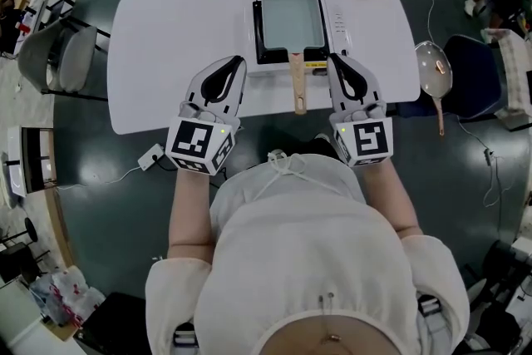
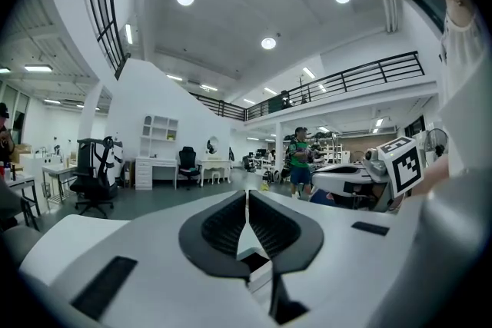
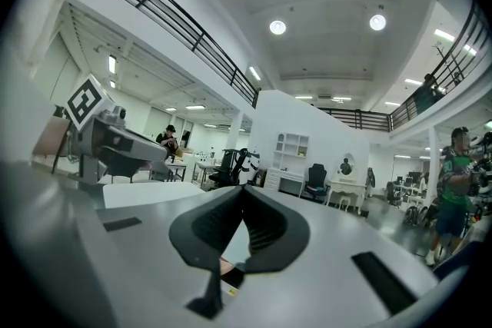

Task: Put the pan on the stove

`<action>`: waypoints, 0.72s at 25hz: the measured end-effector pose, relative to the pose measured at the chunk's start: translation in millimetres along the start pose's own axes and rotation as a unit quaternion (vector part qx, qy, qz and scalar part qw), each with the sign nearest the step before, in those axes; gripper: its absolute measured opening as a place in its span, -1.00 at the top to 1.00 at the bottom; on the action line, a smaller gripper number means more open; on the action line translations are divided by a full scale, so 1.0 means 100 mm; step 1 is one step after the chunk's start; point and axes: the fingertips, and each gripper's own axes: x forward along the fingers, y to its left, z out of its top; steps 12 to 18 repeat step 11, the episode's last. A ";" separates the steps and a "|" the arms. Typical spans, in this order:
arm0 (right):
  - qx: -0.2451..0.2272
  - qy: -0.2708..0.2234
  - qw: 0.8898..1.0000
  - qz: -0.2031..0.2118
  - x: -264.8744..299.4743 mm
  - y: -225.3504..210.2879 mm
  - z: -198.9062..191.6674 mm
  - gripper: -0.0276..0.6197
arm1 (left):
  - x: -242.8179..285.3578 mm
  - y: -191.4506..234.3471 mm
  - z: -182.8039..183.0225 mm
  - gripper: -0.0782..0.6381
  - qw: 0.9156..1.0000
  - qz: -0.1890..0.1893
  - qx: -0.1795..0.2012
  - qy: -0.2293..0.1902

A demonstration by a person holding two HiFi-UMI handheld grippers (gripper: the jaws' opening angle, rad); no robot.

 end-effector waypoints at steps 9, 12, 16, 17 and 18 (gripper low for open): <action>-0.001 -0.004 1.000 0.001 0.02 -0.04 0.01 0.91 | 0.10 -0.02 -0.05 0.71 1.000 -0.011 -0.001 0.013; -0.002 -0.004 1.000 0.001 0.03 -0.05 0.02 0.91 | 0.11 -0.03 -0.02 0.71 1.000 -0.013 -0.003 0.011; -0.002 -0.004 1.000 0.001 0.03 -0.05 0.02 0.91 | 0.11 -0.03 -0.02 0.71 1.000 -0.013 -0.003 0.011; -0.002 -0.004 1.000 0.001 0.03 -0.05 0.02 0.91 | 0.11 -0.03 -0.02 0.71 1.000 -0.013 -0.003 0.011; -0.002 -0.004 1.000 0.001 0.03 -0.05 0.02 0.91 | 0.11 -0.03 -0.02 0.71 1.000 -0.013 -0.003 0.011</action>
